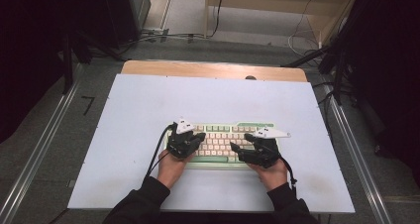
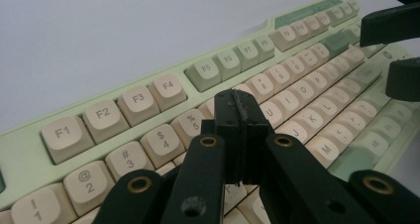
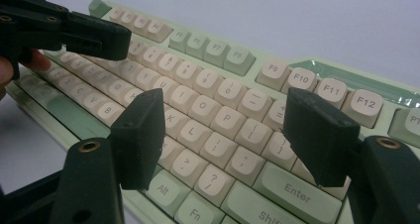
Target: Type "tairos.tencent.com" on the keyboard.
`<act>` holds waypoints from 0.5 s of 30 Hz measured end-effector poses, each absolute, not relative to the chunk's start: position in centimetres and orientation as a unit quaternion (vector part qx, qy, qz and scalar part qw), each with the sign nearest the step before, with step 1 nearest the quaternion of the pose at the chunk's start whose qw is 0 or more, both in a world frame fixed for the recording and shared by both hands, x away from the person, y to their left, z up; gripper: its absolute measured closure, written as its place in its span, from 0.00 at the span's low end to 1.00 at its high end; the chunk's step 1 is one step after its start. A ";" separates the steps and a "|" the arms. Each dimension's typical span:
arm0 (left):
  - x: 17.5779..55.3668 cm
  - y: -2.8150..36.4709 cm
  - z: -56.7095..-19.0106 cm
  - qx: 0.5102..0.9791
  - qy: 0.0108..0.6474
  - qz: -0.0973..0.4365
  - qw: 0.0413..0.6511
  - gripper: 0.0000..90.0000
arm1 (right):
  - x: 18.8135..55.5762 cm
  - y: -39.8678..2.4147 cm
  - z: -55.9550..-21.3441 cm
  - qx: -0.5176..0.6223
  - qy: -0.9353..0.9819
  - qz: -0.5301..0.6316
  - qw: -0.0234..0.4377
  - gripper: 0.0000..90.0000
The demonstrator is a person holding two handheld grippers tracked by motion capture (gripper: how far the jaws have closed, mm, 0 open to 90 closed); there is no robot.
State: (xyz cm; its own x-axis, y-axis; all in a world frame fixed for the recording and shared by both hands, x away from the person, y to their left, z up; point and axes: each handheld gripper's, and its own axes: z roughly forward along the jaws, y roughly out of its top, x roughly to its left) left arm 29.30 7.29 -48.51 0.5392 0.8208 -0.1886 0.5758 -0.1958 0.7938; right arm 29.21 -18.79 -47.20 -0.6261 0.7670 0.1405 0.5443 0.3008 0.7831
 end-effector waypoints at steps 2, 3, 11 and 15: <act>29.4 7.2 -48.6 0.764 0.459 0.141 0.432 1.00 | 29.2 -18.8 -47.2 0.411 0.795 0.425 0.131 0.35; 29.4 7.3 -48.7 0.763 0.460 0.140 0.431 1.00 | 29.2 -18.8 -47.2 0.411 0.795 0.426 0.132 0.35; 29.4 7.2 -48.8 0.764 0.461 0.137 0.430 1.00 | 29.2 -18.8 -47.2 0.412 0.795 0.425 0.131 0.35; 29.5 7.2 -48.9 0.765 0.462 0.136 0.426 1.00 | 29.2 -18.8 -47.1 0.411 0.795 0.426 0.132 0.35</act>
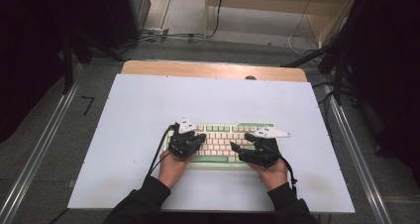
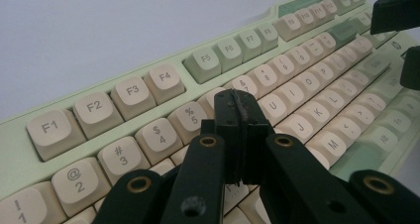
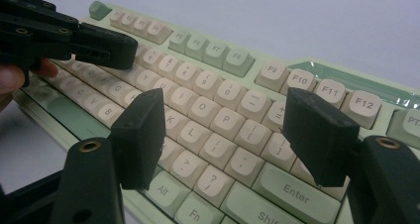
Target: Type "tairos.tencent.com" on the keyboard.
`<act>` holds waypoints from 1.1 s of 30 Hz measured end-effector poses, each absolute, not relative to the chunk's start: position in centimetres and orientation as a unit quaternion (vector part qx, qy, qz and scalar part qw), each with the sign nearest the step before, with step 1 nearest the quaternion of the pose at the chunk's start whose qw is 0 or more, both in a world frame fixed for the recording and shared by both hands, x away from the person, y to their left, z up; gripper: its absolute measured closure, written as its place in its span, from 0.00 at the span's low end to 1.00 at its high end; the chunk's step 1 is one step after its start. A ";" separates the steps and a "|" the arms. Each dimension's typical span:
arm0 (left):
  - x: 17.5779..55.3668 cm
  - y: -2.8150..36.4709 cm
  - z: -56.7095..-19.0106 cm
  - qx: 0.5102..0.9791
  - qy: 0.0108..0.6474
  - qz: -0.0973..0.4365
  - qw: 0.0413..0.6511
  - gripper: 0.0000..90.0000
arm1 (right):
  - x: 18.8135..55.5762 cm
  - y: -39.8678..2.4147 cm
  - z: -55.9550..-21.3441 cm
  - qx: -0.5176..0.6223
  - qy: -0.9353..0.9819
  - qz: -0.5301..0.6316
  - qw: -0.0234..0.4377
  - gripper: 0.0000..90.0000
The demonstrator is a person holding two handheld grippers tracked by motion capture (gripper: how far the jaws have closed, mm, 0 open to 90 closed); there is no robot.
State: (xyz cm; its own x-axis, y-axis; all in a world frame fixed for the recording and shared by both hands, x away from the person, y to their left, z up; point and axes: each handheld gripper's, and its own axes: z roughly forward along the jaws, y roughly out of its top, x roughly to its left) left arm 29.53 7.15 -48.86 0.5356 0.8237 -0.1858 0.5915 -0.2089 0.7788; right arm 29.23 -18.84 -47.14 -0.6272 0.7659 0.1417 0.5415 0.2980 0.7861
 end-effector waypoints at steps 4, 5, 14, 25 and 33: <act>29.6 7.1 -49.0 0.767 0.463 0.132 0.425 1.00 | 29.2 -18.8 -47.1 0.410 0.795 0.427 0.133 0.35; 29.6 7.1 -49.0 0.767 0.464 0.132 0.424 1.00 | 29.2 -18.8 -47.1 0.411 0.795 0.426 0.133 0.35; 29.4 7.3 -48.6 0.759 0.468 0.131 0.433 0.96 | 29.2 -18.8 -47.1 0.410 0.796 0.426 0.133 0.35; 28.7 8.9 -47.0 0.734 0.477 0.144 0.461 0.50 | 29.2 -19.0 -47.0 0.412 0.794 0.427 0.132 0.35; 28.5 10.7 -46.8 0.728 0.491 0.156 0.454 0.41 | 29.3 -19.0 -47.0 0.412 0.794 0.427 0.133 0.35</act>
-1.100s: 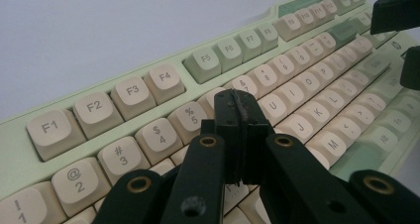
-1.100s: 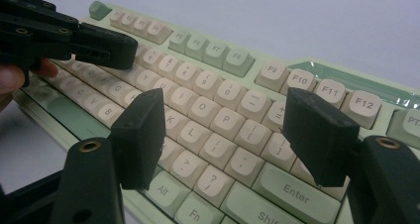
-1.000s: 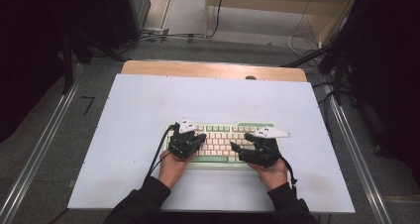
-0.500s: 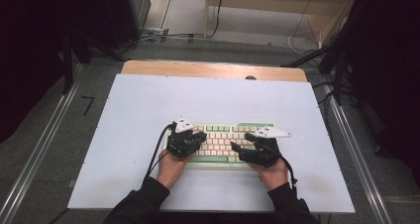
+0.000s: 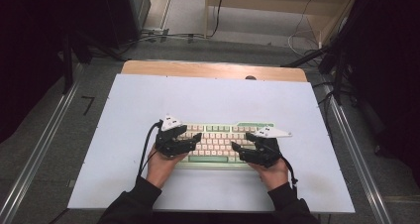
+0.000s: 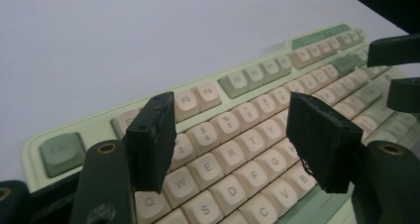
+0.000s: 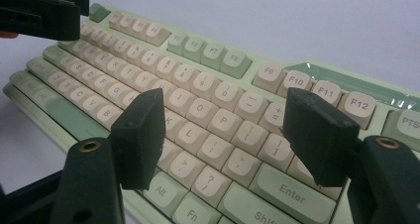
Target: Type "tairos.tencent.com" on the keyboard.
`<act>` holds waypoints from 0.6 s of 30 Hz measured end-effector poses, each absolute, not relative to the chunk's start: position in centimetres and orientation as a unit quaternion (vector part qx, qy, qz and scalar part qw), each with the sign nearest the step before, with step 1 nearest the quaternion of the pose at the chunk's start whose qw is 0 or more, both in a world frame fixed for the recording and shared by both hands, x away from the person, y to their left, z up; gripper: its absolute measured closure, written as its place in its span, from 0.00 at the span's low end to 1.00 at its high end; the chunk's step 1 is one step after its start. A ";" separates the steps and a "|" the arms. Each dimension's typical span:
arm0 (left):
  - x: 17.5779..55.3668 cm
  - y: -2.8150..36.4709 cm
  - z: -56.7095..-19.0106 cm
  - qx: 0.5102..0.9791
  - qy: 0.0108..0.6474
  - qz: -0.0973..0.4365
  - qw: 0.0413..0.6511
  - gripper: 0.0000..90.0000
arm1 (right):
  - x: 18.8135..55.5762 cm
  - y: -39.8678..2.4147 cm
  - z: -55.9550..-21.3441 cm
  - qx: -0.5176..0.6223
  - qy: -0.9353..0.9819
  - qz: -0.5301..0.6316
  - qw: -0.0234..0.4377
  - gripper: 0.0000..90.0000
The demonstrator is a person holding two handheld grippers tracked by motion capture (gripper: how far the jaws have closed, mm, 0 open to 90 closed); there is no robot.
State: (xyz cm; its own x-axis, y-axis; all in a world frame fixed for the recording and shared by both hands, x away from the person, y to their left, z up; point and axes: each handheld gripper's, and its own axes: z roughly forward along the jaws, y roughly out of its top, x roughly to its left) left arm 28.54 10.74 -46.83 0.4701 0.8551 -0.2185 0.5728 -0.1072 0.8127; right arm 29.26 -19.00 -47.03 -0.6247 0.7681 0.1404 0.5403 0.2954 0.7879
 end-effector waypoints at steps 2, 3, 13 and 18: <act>28.5 11.2 -46.9 0.726 0.495 0.160 0.451 0.41 | 29.2 -19.0 -47.0 0.412 0.794 0.427 0.133 0.35; 28.5 11.4 -46.9 0.723 0.498 0.161 0.451 0.41 | 29.2 -19.0 -47.0 0.412 0.794 0.428 0.133 0.35; 28.3 13.5 -47.1 0.709 0.516 0.171 0.449 0.41 | 29.2 -19.0 -47.0 0.411 0.794 0.428 0.133 0.35; 28.1 13.6 -47.0 0.707 0.513 0.178 0.453 0.60 | 29.2 -18.9 -47.0 0.411 0.794 0.427 0.133 0.35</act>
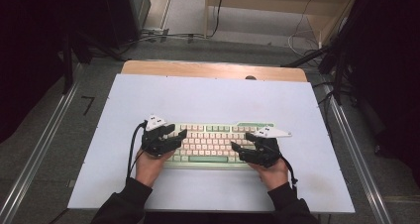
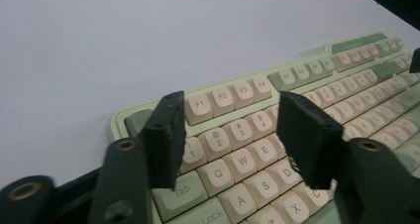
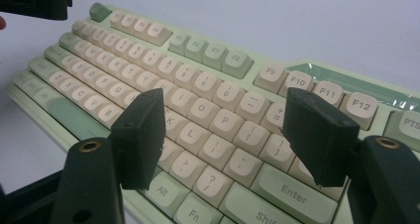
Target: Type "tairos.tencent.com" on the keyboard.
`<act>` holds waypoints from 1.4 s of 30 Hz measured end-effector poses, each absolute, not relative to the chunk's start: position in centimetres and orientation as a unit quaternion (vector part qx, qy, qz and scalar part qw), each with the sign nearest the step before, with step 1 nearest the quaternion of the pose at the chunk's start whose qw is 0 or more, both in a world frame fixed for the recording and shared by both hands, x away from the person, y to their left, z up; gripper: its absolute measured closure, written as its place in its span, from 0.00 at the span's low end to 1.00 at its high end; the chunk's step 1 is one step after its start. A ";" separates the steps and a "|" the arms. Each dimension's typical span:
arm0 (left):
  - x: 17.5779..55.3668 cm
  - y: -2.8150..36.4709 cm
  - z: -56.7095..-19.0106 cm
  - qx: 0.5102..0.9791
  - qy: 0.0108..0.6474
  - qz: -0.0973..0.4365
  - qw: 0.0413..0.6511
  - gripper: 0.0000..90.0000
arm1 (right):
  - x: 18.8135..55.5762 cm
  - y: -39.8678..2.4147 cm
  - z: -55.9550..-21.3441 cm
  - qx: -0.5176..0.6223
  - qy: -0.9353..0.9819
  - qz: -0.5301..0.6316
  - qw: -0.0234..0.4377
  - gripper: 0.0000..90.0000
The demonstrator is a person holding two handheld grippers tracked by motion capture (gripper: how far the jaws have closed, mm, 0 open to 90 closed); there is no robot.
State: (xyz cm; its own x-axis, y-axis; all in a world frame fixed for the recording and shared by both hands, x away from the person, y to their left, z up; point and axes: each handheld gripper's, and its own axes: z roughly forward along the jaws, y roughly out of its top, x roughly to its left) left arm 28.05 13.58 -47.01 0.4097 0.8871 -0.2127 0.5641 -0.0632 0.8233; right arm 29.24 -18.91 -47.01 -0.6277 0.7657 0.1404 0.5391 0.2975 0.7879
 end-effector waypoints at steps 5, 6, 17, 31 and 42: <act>28.0 13.2 -47.2 0.721 0.496 0.166 0.456 0.98 | 29.2 -18.9 -47.0 0.411 0.794 0.427 0.132 0.35; 28.1 13.0 -47.3 0.724 0.494 0.162 0.453 1.00 | 29.2 -18.9 -47.0 0.411 0.795 0.428 0.132 0.35; 28.5 11.4 -48.5 0.752 0.479 0.140 0.431 1.00 | 29.2 -18.8 -47.0 0.410 0.796 0.426 0.132 0.35; 29.1 10.5 -49.0 0.755 0.483 0.140 0.422 1.00 | 29.2 -18.8 -47.1 0.411 0.796 0.425 0.131 0.35; 28.7 10.6 -48.7 0.746 0.478 0.140 0.442 0.84 | 29.2 -18.8 -47.1 0.410 0.797 0.424 0.131 0.35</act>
